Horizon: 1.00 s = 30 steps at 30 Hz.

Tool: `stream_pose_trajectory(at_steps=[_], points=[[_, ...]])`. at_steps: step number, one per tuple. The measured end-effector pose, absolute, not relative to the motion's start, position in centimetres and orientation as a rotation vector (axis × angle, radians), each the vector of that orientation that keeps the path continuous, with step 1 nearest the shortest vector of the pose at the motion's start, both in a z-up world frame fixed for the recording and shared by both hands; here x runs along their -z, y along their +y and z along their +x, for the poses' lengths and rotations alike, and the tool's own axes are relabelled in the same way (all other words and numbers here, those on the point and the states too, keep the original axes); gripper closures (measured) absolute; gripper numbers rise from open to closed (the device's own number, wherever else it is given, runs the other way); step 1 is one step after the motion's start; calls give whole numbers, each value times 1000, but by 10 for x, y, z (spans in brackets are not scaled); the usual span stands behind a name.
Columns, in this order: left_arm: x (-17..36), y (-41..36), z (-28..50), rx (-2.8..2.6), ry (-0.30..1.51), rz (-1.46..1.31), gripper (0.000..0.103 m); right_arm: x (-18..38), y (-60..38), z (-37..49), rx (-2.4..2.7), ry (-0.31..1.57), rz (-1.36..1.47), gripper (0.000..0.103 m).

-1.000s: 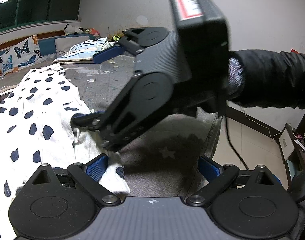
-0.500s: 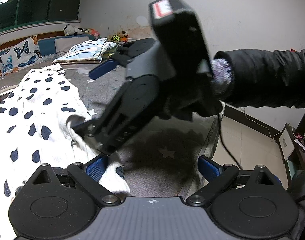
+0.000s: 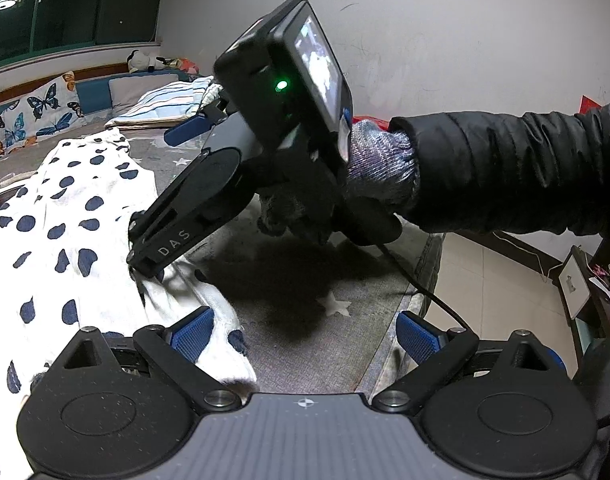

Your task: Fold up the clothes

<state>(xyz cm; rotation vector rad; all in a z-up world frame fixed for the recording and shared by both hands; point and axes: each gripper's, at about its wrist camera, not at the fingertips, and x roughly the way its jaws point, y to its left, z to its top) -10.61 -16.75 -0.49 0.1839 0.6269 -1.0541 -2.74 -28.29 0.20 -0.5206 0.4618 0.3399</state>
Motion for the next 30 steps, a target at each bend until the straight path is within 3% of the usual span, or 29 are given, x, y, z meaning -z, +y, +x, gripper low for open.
stream_pose_trajectory(at_steps=[11, 19, 30], points=[[5, -167, -104, 1058, 627, 175, 4, -20, -289, -68, -366, 507, -596, 0], [3, -165, -102, 1065, 646, 152, 4, -53, -309, -64, -399, 555, -366, 0], [-19, -147, -103, 1027, 631, 138, 4, -21, -310, -34, -423, 687, -349, 0]])
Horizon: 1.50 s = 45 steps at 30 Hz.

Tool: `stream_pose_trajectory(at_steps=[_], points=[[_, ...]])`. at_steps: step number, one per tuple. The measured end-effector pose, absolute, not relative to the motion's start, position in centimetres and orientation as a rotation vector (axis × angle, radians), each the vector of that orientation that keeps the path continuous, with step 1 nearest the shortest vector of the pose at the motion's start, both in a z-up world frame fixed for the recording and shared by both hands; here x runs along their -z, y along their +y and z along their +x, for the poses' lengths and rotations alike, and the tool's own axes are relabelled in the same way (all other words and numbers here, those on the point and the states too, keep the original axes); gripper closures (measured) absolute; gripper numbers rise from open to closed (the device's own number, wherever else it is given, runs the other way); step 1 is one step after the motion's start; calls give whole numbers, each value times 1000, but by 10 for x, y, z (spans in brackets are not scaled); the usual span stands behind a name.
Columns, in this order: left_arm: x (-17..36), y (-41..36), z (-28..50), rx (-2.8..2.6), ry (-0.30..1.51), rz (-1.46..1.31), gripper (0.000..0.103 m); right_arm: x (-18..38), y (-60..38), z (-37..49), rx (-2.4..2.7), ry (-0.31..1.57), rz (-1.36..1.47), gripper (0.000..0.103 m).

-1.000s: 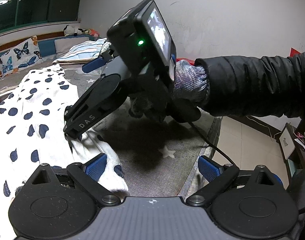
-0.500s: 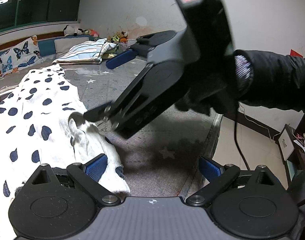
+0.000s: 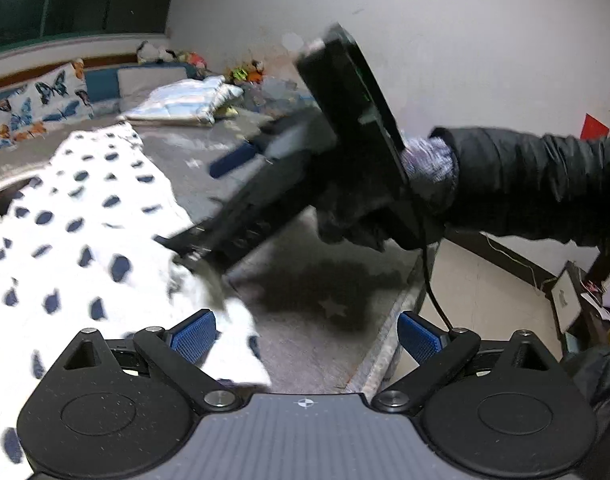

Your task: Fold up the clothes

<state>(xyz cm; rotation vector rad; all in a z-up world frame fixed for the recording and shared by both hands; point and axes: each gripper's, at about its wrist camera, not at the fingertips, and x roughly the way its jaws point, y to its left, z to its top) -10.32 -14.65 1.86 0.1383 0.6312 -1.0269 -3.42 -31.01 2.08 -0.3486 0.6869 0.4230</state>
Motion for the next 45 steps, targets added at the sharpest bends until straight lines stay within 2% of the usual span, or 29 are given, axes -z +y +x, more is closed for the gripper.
stream_pose_trajectory(at_steps=[7, 13, 17, 23, 31, 36, 39, 41, 45], points=[[-21, -147, -91, 941, 612, 156, 4, -44, -317, -23, -418, 642, -256, 0], [-20, -149, -90, 926, 612, 156, 4, -16, -301, -10, -448, 717, -312, 0], [-10, -156, -91, 931, 632, 193, 6, -21, -317, -10, -432, 730, -242, 0], [-4, -161, -90, 926, 649, 205, 22, -36, -334, -11, -414, 716, -183, 0], [-4, -161, -84, 898, 657, 227, 43, -21, -327, -11, -446, 783, -206, 0], [-6, -156, -71, 880, 681, 194, 72, -37, -339, 15, -415, 757, -149, 0], [-7, -152, -63, 884, 701, 153, 84, -42, -345, 40, -382, 747, -110, 2], [-7, -149, -60, 890, 705, 129, 89, -43, -351, 65, -332, 739, -79, 6], [-10, -146, -58, 904, 709, 87, 92, -37, -364, 115, -262, 741, -1, 14]])
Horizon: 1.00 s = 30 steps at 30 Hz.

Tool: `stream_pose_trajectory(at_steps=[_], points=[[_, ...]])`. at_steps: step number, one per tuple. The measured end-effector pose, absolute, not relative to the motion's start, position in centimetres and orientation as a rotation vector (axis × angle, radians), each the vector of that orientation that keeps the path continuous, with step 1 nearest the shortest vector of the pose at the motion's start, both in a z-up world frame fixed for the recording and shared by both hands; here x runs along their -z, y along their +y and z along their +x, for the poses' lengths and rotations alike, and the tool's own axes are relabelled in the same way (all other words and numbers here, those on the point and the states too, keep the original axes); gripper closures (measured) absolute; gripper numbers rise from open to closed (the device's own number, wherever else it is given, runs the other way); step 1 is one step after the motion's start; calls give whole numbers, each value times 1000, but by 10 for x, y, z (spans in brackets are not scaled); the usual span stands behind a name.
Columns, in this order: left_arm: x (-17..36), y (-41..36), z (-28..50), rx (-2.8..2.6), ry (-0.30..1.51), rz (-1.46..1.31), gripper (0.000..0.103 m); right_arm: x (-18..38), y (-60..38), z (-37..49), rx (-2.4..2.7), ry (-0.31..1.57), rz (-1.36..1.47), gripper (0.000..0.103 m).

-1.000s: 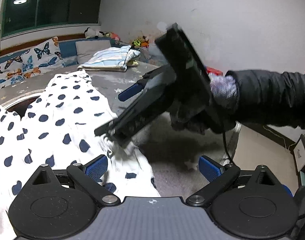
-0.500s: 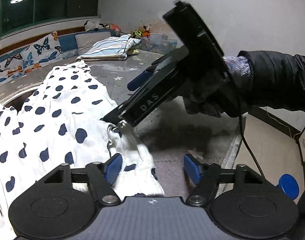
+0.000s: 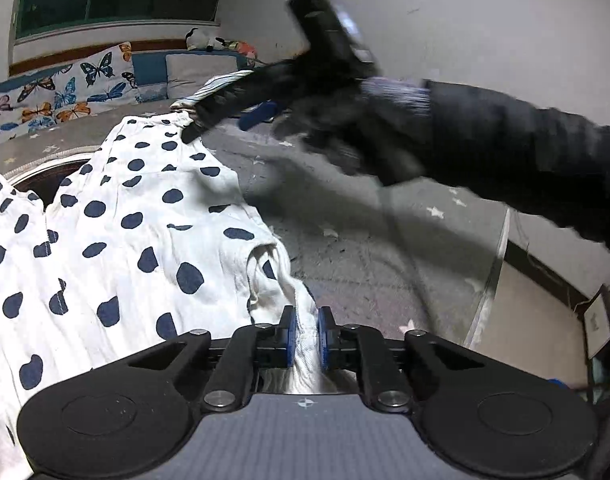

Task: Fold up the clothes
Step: 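Close both grippers on the waistband edge of the polka-dot pants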

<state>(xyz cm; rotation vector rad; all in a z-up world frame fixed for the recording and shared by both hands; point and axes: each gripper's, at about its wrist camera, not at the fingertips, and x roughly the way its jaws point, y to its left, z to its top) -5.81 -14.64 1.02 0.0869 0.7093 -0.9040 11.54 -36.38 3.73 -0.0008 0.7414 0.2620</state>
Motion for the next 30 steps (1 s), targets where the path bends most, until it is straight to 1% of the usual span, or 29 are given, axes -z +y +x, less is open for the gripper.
stream_pose_trajectory(at_steps=[3, 5, 6, 9, 11, 16, 17, 19, 21, 23, 25, 30], points=[[-14, -141, -54, 908, 714, 34, 93, -31, -374, 154, -209, 752, 49, 21], [-17, -136, -50, 910, 719, -11, 93, -26, -382, 179, -180, 764, 85, 24], [-18, -133, -48, 909, 722, -32, 93, -24, -385, 188, -168, 771, 99, 28], [-22, -127, -43, 905, 724, -78, 94, -17, -395, 217, -136, 787, 139, 35], [-24, -124, -41, 902, 725, -104, 94, -13, -399, 230, -119, 792, 148, 36], [-28, -118, -35, 891, 732, -160, 94, -6, -404, 251, -89, 790, 152, 42], [-28, -117, -35, 890, 733, -166, 94, -5, -404, 253, -87, 788, 150, 45], [-29, -116, -34, 884, 733, -167, 94, -5, -403, 257, -84, 786, 140, 57], [-30, -115, -34, 883, 732, -174, 94, -5, -402, 259, -82, 785, 127, 80], [-30, -114, -34, 883, 731, -181, 94, -6, -404, 261, -64, 792, 150, 90], [-31, -113, -36, 882, 727, -186, 94, -9, -408, 260, -60, 782, 175, 95], [-33, -106, -42, 880, 712, -204, 94, -25, -410, 256, -39, 754, 188, 97]])
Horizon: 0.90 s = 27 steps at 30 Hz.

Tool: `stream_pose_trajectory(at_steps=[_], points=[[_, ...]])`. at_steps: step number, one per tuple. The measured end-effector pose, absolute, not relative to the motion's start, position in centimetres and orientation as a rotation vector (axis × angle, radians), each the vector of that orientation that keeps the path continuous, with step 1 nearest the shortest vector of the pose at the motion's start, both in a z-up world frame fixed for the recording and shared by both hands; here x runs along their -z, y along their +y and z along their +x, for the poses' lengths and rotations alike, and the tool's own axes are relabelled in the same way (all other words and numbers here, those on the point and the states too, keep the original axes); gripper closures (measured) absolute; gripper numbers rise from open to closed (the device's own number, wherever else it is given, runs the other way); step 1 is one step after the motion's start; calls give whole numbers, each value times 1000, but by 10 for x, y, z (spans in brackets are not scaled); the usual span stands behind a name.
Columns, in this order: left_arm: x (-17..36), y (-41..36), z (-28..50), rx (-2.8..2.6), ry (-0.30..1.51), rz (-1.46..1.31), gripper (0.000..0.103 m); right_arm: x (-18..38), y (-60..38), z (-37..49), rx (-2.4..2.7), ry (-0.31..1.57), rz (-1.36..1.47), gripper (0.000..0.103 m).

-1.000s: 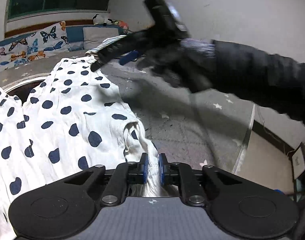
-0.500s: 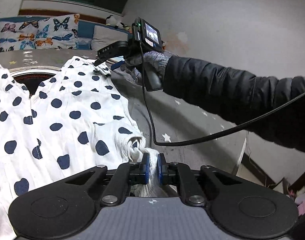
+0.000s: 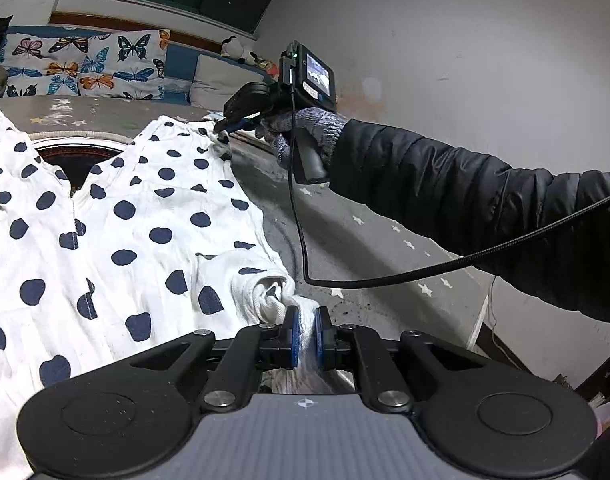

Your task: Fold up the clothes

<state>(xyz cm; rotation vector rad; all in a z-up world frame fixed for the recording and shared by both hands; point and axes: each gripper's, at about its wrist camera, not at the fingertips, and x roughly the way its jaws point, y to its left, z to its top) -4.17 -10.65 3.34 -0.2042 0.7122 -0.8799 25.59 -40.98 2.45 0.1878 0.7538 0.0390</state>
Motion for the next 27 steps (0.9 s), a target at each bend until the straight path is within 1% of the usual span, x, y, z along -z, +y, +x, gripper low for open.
stream_pose_trajectory(at_steps=[9, 16, 22, 27], points=[[-42, -70, -56, 821, 661, -300, 95, -81, -385, 254, -66, 680, 195, 97], [-50, -28, -75, 739, 616, -392, 95, -123, -320, 263, -133, 628, 154, 97], [-54, 14, -96, 663, 578, -488, 95, -136, -249, 277, -202, 616, 118, 97], [-55, 41, -109, 594, 559, -570, 95, -130, -190, 290, -254, 632, 90, 97]])
